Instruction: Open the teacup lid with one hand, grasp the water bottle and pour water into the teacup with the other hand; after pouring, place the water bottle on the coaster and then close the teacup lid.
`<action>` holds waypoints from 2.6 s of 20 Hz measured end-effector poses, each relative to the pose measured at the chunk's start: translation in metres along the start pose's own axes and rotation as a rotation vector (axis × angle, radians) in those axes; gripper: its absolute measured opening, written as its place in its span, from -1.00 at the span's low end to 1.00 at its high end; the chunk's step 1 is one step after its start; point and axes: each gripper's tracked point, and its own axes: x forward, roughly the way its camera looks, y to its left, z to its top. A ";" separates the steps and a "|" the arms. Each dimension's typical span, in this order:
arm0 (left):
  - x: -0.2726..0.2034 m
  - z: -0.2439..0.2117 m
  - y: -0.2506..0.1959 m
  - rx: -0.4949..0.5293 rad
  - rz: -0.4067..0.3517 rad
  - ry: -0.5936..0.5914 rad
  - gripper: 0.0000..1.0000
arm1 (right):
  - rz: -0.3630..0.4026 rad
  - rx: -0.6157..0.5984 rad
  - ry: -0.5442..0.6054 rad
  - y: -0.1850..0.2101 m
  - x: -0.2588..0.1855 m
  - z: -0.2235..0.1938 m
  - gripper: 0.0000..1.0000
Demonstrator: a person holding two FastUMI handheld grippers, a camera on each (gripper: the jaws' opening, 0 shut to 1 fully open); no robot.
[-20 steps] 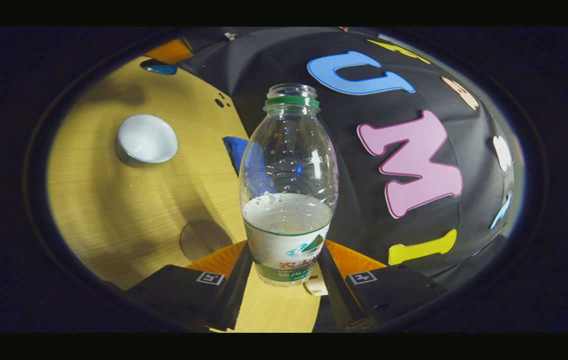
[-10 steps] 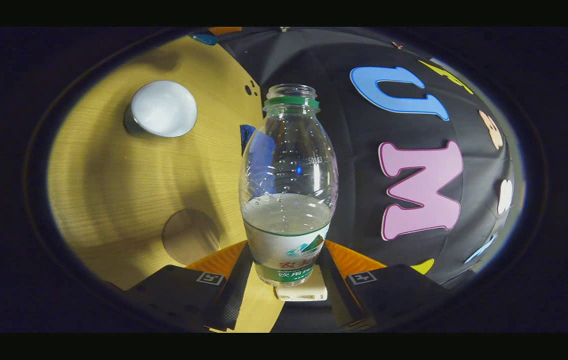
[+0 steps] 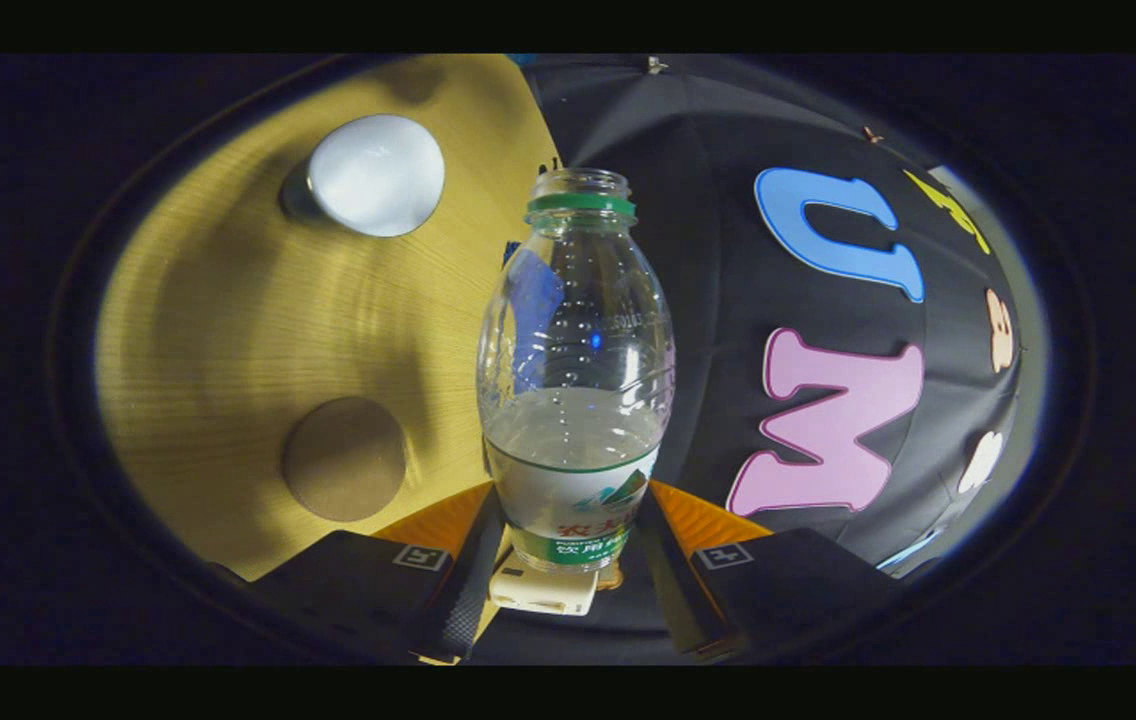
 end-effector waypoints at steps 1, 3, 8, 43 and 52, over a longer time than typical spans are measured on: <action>0.000 0.000 0.001 0.000 0.000 0.000 -0.37 | -0.005 -0.018 -0.007 -0.001 0.000 0.001 0.48; -0.001 0.000 0.001 -0.001 0.000 -0.001 -0.37 | -0.012 -0.043 -0.018 -0.004 -0.001 0.001 0.48; -0.001 -0.003 0.003 -0.004 -0.001 0.001 -0.37 | -0.024 -0.094 -0.040 -0.007 -0.001 0.003 0.48; -0.002 -0.011 0.007 -0.039 0.014 -0.006 -0.36 | -0.222 -0.408 -0.204 -0.048 0.011 0.021 0.47; -0.005 -0.011 0.001 -0.035 0.012 -0.019 -0.37 | -0.347 -0.527 -0.271 -0.068 0.010 0.033 0.48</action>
